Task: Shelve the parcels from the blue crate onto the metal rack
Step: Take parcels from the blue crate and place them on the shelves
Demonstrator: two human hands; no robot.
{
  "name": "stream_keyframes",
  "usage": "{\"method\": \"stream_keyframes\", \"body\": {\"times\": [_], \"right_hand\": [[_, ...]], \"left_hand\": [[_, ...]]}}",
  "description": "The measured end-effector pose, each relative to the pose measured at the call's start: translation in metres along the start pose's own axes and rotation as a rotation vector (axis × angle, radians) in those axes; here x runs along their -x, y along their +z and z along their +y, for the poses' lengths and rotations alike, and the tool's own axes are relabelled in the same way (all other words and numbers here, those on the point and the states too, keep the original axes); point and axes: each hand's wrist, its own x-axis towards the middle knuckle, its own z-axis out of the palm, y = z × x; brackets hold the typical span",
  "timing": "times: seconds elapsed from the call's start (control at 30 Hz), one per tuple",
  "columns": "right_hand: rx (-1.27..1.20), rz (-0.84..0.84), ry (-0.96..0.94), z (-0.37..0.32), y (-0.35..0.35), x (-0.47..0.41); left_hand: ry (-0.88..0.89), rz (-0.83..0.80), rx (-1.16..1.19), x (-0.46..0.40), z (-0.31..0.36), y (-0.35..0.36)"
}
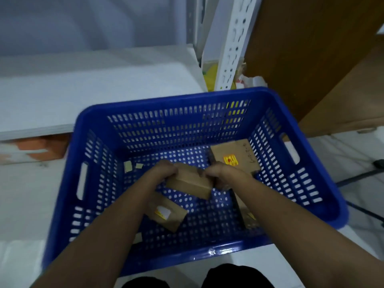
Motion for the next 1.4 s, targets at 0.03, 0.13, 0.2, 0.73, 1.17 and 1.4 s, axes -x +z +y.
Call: {"method": "stream_keyframes", "body": {"times": [0.03,0.13,0.2,0.73,1.17,1.4], "right_hand": [[-0.004,0.036,-0.039,-0.01,-0.007,0.02],[-0.074,0.071,-0.113,-0.048,-0.033,0.09],[-0.092,0.059,-0.133,-0.076,-0.049,0.149],[-0.032,-0.302,-0.427,-0.323,-0.275,0.665],[-0.005,-0.369,-0.672,-0.409,-0.361,0.869],[-0.138,-0.22,-0.763,-0.401,-0.378,0.88]], "left_hand": [[0.012,0.005,0.068,0.019,0.008,-0.016],[0.053,0.044,0.262,0.087,0.036,-0.066],[0.059,0.052,0.332,0.139,0.06,-0.101],[0.113,-0.272,0.148,0.6,0.32,-0.425],[0.382,-0.109,0.563,0.785,0.454,-0.504],[0.32,0.035,0.804,0.81,0.452,-0.511]]}}
